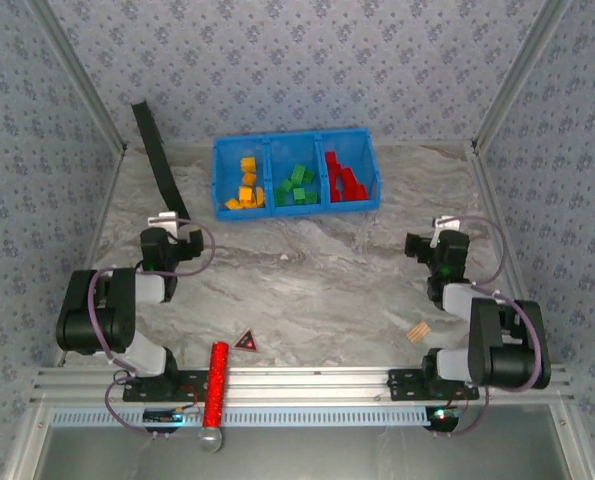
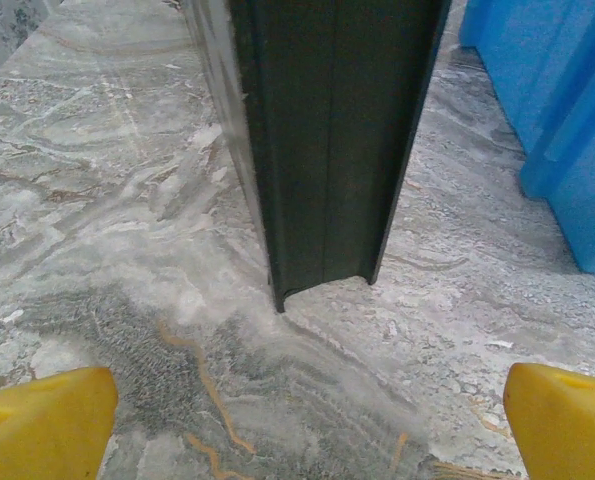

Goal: Sort the legos into containers by color
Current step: Reset both arms

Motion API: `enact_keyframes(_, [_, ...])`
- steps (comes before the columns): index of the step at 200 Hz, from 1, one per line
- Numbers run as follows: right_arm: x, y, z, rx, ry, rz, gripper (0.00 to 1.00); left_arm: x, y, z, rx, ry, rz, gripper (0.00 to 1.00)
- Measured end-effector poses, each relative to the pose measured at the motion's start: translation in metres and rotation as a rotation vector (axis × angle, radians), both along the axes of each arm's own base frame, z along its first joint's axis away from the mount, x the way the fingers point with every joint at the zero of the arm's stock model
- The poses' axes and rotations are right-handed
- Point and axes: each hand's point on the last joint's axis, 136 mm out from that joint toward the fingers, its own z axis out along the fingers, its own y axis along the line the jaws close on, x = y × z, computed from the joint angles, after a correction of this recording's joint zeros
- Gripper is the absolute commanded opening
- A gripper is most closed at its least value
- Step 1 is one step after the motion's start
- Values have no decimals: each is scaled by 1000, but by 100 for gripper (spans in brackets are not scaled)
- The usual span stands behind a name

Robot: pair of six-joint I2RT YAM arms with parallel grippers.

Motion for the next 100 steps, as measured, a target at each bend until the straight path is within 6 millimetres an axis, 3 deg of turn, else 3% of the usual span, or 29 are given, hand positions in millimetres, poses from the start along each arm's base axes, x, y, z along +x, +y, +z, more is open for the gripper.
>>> enact_keyframes(22, [16, 15, -9, 15, -6, 73, 100, 0, 0, 1, 1, -1, 0, 99])
enact_keyframes(42, [17, 29, -22, 16, 22, 124, 100, 0, 0, 0, 1, -1, 0, 99])
enact_keyframes(100, [22, 29, -13, 7, -23, 122, 100, 0, 0, 0, 1, -1, 0, 99])
